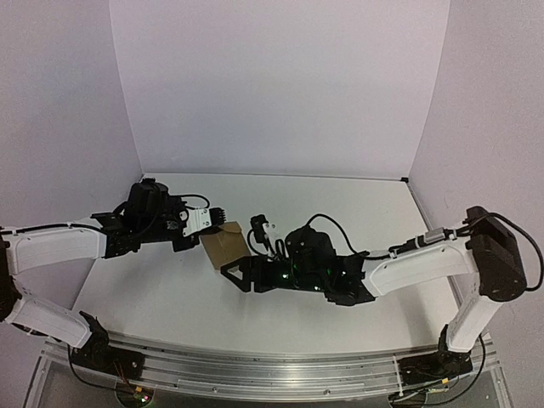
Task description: Fold the paper box
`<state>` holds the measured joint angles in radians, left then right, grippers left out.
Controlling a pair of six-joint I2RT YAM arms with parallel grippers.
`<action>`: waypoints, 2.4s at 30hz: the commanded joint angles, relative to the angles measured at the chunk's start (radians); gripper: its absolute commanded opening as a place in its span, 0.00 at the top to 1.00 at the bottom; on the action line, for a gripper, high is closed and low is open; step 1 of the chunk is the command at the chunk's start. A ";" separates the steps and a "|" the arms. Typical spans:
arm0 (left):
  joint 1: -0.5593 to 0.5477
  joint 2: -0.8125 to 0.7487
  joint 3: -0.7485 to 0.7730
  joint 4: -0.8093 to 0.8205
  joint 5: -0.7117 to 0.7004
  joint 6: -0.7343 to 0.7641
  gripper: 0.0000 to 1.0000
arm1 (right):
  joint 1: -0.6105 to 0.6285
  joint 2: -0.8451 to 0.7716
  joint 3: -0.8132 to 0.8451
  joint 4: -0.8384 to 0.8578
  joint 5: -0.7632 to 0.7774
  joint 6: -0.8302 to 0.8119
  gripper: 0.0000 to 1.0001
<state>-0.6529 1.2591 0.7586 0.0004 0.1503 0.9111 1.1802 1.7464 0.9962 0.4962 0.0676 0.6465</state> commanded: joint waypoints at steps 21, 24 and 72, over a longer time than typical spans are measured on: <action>-0.027 -0.081 0.000 -0.026 0.030 0.022 1.00 | -0.072 0.229 0.117 0.232 0.193 -0.768 0.02; -0.027 -0.088 -0.002 -0.023 0.061 0.016 1.00 | -0.082 0.255 0.134 0.249 0.189 -0.745 0.02; -0.023 -0.126 0.049 -0.180 0.167 0.629 1.00 | -0.110 0.184 -0.359 0.637 -0.068 -0.252 0.09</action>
<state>-0.6743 1.1755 0.7759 -0.0829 0.2231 1.4096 1.0721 2.0567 0.7142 1.0816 0.0099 0.3037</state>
